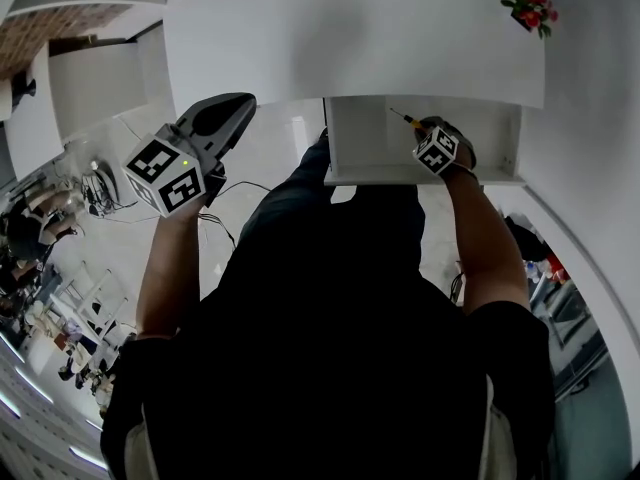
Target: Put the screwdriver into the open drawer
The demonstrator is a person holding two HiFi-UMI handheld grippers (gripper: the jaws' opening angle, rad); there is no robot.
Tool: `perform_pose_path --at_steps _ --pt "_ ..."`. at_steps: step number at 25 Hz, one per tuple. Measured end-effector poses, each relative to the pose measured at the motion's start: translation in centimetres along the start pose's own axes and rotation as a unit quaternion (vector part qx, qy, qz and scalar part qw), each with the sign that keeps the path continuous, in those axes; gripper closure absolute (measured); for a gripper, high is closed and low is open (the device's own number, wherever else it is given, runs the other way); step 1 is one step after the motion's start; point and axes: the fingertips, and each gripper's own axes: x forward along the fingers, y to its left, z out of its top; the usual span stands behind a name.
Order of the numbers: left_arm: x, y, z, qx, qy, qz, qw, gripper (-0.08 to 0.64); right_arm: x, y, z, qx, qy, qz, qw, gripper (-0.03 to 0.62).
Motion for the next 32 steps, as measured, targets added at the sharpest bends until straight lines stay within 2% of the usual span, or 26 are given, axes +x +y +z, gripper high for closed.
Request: perform_pose_path --at_steps 18,32 --pt "-0.3 0.2 -2.2 -0.014 0.011 0.013 0.9997 0.543 2.3 0.6 0.3 -0.013 0.002 0.009 1.000 0.508" --pt "-0.2 0.2 -3.0 -0.017 0.012 0.008 0.9997 0.543 2.7 0.7 0.3 -0.017 0.003 0.002 1.000 0.505"
